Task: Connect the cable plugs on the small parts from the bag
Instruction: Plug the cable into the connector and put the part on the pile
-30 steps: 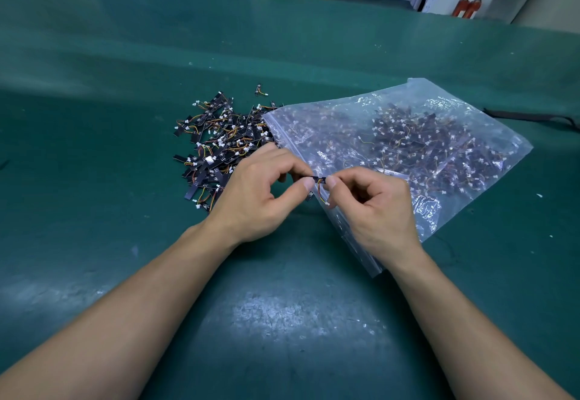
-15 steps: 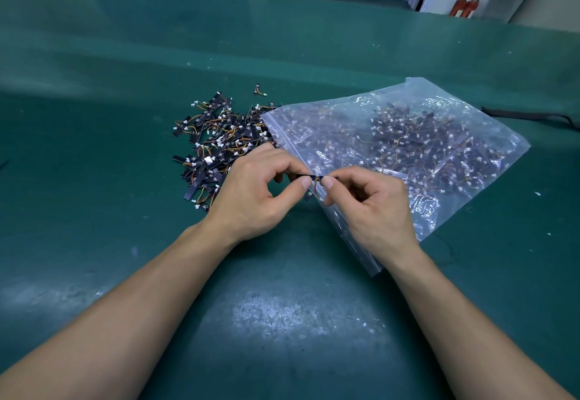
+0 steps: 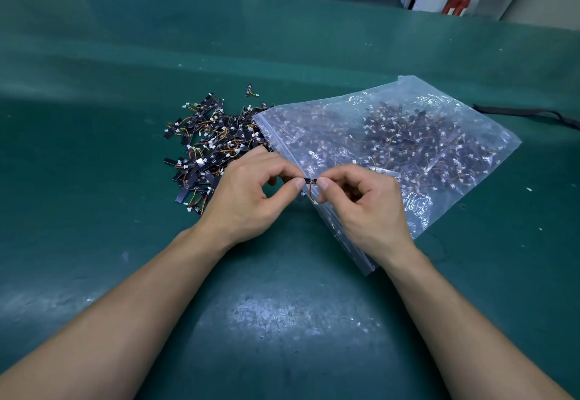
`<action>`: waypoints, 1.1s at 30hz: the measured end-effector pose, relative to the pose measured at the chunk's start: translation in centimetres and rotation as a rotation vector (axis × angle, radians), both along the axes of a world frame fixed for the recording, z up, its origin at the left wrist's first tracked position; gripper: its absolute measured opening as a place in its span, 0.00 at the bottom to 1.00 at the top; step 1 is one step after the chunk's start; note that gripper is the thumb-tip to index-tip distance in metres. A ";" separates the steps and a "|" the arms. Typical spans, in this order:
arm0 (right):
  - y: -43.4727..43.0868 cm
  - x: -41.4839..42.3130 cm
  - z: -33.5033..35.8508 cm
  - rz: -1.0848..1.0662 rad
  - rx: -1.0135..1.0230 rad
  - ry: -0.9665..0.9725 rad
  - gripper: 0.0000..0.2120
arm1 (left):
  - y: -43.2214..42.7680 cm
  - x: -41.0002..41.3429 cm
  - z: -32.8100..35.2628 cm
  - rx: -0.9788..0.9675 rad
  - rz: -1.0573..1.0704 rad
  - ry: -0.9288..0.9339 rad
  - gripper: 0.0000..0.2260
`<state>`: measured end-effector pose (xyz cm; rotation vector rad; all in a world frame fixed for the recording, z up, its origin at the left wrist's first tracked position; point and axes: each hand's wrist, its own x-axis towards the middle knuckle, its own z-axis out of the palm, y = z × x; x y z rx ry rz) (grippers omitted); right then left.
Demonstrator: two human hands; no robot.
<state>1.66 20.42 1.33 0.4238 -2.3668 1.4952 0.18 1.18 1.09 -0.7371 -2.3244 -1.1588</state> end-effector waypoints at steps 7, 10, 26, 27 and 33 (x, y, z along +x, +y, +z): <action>0.0 0.0 -0.1 0.014 -0.047 -0.062 0.05 | 0.1 -0.1 0.1 0.015 -0.002 -0.008 0.04; 0.0 0.0 0.0 0.019 -0.023 -0.045 0.07 | 0.1 -0.1 0.0 0.015 -0.009 -0.015 0.04; -0.1 0.1 0.0 0.014 -0.008 -0.038 0.06 | 0.0 -0.2 0.0 0.046 0.005 -0.061 0.03; -0.1 0.1 0.0 0.013 0.000 -0.036 0.07 | 0.0 -0.2 0.0 0.050 0.005 -0.065 0.03; -0.3 0.2 -0.1 0.016 -0.014 -0.056 0.05 | -0.1 -0.1 0.0 0.073 0.017 -0.089 0.05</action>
